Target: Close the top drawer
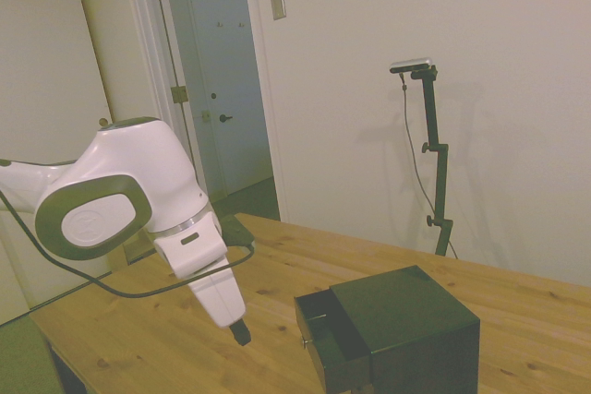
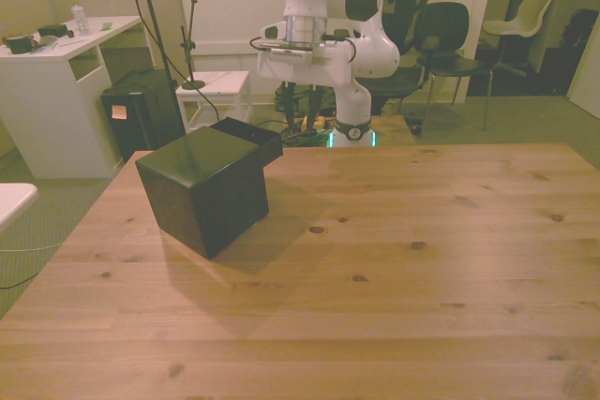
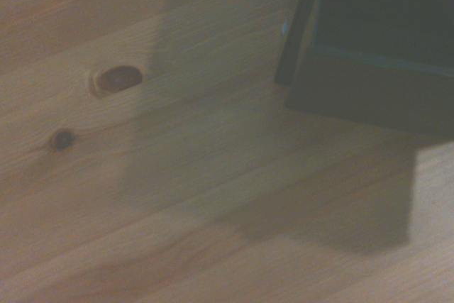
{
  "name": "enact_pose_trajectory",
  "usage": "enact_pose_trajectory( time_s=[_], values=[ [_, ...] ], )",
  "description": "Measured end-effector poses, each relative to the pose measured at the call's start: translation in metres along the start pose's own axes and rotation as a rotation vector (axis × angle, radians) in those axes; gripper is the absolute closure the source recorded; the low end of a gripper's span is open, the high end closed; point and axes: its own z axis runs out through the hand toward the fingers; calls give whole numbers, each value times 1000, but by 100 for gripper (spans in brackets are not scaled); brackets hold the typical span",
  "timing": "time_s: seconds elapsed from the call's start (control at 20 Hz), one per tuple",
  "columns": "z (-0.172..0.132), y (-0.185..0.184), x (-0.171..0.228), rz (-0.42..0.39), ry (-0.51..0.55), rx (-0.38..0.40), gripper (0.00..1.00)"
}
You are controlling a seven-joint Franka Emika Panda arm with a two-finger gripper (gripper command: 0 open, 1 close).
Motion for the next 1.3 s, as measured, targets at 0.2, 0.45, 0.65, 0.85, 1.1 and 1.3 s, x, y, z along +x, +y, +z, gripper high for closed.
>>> enact_pose_trajectory(
  time_s=[0.2,0.45,0.65,0.85,1.1,1.3],
  values=[
    [-10,8,-2,12,13,8,100],
    [-4,5,23,54,20,9,100],
    [8,-5,64,100,19,4,100],
    [11,-20,100,118,27,0,100],
    [17,-37,126,121,31,-5,100],
    [22,-47,143,126,33,-7,100]
  ],
)
